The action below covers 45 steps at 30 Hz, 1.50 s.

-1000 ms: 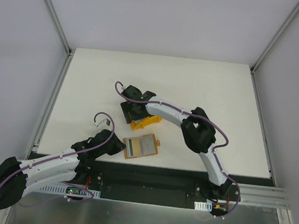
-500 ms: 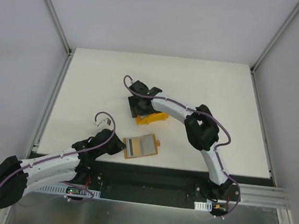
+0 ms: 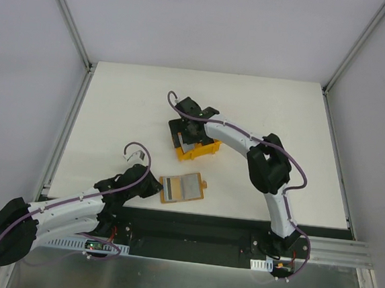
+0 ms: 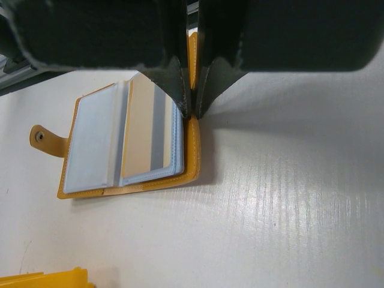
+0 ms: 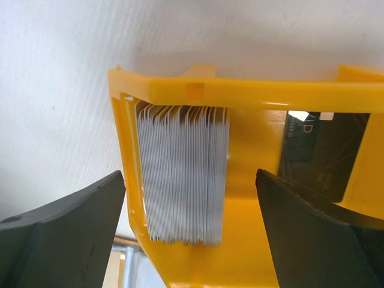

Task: Put the credit cards into the card holder
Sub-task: Pick up the credit card from the storage box.

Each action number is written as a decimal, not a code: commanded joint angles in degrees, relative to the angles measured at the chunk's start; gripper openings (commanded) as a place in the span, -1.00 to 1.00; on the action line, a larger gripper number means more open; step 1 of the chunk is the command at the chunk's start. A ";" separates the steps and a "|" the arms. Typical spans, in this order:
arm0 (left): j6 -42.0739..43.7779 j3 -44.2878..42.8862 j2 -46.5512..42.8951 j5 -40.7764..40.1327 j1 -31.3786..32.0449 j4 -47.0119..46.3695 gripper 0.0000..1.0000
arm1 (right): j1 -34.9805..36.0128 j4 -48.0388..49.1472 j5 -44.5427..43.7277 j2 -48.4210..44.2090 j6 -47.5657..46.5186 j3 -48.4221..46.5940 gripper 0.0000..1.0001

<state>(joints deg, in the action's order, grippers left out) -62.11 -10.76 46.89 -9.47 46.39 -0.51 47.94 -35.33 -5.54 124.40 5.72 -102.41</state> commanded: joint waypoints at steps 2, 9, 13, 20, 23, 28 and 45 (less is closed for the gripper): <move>1.20 -1.63 0.48 0.42 -0.51 0.34 -1.00 | -0.75 0.26 3.17 -6.71 -2.55 0.28 0.86; 1.20 -1.45 0.48 0.69 -0.51 0.34 -1.00 | -1.71 0.61 9.49 -9.09 -3.96 0.72 0.91; 1.55 -1.89 0.74 0.86 -0.51 0.34 -1.00 | -3.12 0.70 11.34 -8.82 -3.52 1.51 0.92; 2.25 -3.12 2.15 0.86 -0.60 0.34 -1.00 | -4.96 4.12 16.17 -8.21 -3.69 4.76 0.92; 2.34 -3.65 2.94 0.95 -0.51 0.34 -1.00 | -5.58 6.23 19.59 -8.03 -3.78 6.34 0.92; 2.43 -3.82 3.56 0.95 -0.51 0.34 -1.00 | -6.28 8.61 24.86 -6.45 -2.56 6.79 0.92; 2.52 -3.74 4.61 1.30 -0.51 0.34 -1.00 | -7.34 9.67 25.40 -3.55 -1.58 6.70 0.90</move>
<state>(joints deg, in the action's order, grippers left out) -60.60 -13.02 51.27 -8.93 46.39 -0.58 40.84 -26.00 20.32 119.66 4.03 -95.07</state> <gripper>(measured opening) 0.007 0.948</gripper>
